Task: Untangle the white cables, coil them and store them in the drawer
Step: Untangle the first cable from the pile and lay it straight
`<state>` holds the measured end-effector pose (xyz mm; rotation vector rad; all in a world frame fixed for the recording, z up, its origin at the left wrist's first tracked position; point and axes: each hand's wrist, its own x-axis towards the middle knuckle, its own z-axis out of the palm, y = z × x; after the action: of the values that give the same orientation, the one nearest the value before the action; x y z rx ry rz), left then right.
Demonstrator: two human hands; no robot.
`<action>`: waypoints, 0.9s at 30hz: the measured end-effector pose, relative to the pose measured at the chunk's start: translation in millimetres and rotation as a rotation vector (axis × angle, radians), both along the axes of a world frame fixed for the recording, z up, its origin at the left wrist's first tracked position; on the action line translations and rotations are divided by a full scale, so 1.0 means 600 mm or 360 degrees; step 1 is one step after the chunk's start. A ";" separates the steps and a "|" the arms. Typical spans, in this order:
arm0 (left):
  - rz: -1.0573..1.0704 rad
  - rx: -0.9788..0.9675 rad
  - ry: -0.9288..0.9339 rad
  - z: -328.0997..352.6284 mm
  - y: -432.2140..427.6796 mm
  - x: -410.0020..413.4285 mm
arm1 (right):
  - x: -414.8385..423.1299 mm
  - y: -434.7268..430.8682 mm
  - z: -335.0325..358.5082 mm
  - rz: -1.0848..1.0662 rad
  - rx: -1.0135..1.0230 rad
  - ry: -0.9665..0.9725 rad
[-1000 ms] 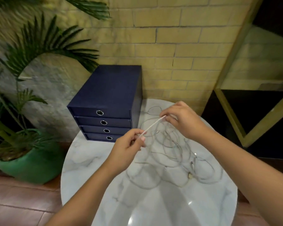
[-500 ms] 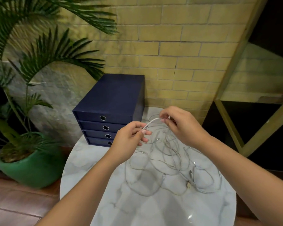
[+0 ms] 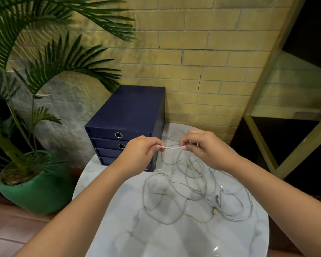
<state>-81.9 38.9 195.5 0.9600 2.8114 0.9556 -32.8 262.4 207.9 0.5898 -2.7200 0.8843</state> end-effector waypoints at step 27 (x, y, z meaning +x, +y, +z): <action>0.0196 0.0516 -0.0274 -0.024 0.052 0.054 | 0.006 -0.036 -0.012 -0.0485 -0.0207 0.0312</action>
<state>-49.6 70.1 181.2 0.6898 2.6467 1.4670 -29.4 240.8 200.9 0.2144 -2.4652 0.8651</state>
